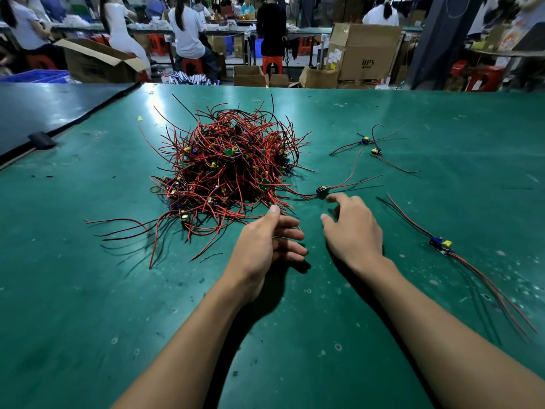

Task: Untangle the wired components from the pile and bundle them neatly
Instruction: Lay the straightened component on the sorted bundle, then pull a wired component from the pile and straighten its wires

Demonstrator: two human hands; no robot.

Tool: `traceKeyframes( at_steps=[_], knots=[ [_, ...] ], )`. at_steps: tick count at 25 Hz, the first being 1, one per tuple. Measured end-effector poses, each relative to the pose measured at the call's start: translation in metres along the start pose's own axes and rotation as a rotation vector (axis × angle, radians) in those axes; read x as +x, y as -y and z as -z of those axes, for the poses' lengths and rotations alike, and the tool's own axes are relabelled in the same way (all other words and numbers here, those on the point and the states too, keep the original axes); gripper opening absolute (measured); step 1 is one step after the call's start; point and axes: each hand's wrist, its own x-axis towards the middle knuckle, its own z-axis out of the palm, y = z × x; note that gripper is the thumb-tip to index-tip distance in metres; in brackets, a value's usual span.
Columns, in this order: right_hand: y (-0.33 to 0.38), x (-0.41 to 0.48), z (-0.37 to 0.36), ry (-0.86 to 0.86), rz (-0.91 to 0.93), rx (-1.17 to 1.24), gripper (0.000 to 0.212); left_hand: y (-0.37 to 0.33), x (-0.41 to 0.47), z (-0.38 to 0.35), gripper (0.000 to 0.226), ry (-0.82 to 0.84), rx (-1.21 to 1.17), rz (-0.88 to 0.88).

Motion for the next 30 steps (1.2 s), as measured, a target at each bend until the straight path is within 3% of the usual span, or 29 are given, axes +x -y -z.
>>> traceKeyframes(
  at_steps=[4, 8, 15, 17, 19, 22, 25, 27, 30],
  knots=[
    [0.011, 0.033, -0.007, 0.1, 0.023, -0.175, 0.056, 0.001, -0.003, 0.001, 0.035, 0.014, 0.01, -0.028],
    [0.005, 0.045, -0.011, 0.06, 0.021, -0.1, 0.039, 0.002, -0.003, 0.001, 0.032, 0.029, 0.052, -0.034],
    [0.002, 0.004, 0.011, -0.085, -0.034, 1.051, 0.013, -0.001, -0.005, 0.001, 0.021, 0.016, 0.047, -0.008],
    [0.007, -0.006, 0.017, 0.007, -0.095, 1.344, 0.014, -0.003, -0.006, 0.004, 0.014, 0.03, 0.012, 0.001],
    [0.009, -0.008, 0.025, 0.113, -0.212, 1.586, 0.017, -0.006, -0.006, 0.008, 0.028, 0.088, -0.073, 0.053],
    [0.003, -0.006, 0.035, 0.324, -0.37, 1.792, 0.014, -0.01, -0.004, 0.015, 0.027, 0.137, -0.17, 0.123],
    [0.002, -0.009, 0.032, 0.565, -0.325, 1.697, 0.024, -0.009, 0.001, 0.013, 0.019, 0.105, -0.173, 0.129],
    [0.005, -0.015, 0.024, 0.655, -0.212, 1.493, 0.038, -0.006, 0.003, 0.01, 0.032, 0.081, -0.142, 0.134],
    [0.008, -0.025, 0.016, 0.737, -0.041, 1.316, 0.03, -0.003, 0.0, 0.011, 0.04, 0.141, -0.09, 0.118]
  ],
)
